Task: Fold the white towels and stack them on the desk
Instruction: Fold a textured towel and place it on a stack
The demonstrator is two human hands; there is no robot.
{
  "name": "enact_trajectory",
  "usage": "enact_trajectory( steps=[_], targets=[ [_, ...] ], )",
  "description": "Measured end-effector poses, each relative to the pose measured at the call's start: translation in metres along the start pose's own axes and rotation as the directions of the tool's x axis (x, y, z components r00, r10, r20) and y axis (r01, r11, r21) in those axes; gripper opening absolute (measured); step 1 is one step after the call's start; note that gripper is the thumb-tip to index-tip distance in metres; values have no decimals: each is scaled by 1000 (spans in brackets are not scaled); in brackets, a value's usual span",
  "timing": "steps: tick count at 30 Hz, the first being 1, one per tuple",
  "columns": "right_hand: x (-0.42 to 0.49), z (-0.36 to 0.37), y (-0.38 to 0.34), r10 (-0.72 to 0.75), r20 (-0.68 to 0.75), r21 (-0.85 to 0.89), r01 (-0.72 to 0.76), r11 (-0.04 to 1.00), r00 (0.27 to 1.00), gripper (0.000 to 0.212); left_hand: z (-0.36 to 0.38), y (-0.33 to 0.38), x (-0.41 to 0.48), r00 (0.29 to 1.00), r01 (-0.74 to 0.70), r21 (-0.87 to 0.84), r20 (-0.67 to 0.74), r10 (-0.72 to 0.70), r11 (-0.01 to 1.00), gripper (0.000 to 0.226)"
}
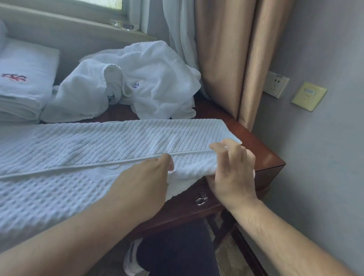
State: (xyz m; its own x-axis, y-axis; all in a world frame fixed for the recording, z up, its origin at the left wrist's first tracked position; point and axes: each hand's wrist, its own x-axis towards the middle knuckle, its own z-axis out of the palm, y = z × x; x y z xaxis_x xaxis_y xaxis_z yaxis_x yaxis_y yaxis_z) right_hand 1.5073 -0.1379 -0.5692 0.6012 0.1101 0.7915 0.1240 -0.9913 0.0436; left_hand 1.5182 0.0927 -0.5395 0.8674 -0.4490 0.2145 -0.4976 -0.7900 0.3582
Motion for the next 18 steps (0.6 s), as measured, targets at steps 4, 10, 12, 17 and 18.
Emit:
enact_trajectory(
  steps=[4,10,12,17,18],
  targets=[
    [-2,1,2,17,-15,-35,-18,999,1000,77,-4,-8,16,990,51,21,-135,-48,998,26],
    [17,-9,27,-13,-126,-106,0,994,992,32,-23,-16,48,962,-20,187,-265,70,982,16],
    [26,-12,42,19,-158,-116,-37,993,987,16,-30,-21,59,953,-70,242,-270,137,968,12],
    [51,-15,75,298,-7,91,-297,951,954,18,-41,-38,88,939,-147,395,-232,253,907,17],
    [56,-13,81,366,35,123,-367,922,930,16,-42,-39,94,940,-155,426,-214,266,891,25]
  ],
)
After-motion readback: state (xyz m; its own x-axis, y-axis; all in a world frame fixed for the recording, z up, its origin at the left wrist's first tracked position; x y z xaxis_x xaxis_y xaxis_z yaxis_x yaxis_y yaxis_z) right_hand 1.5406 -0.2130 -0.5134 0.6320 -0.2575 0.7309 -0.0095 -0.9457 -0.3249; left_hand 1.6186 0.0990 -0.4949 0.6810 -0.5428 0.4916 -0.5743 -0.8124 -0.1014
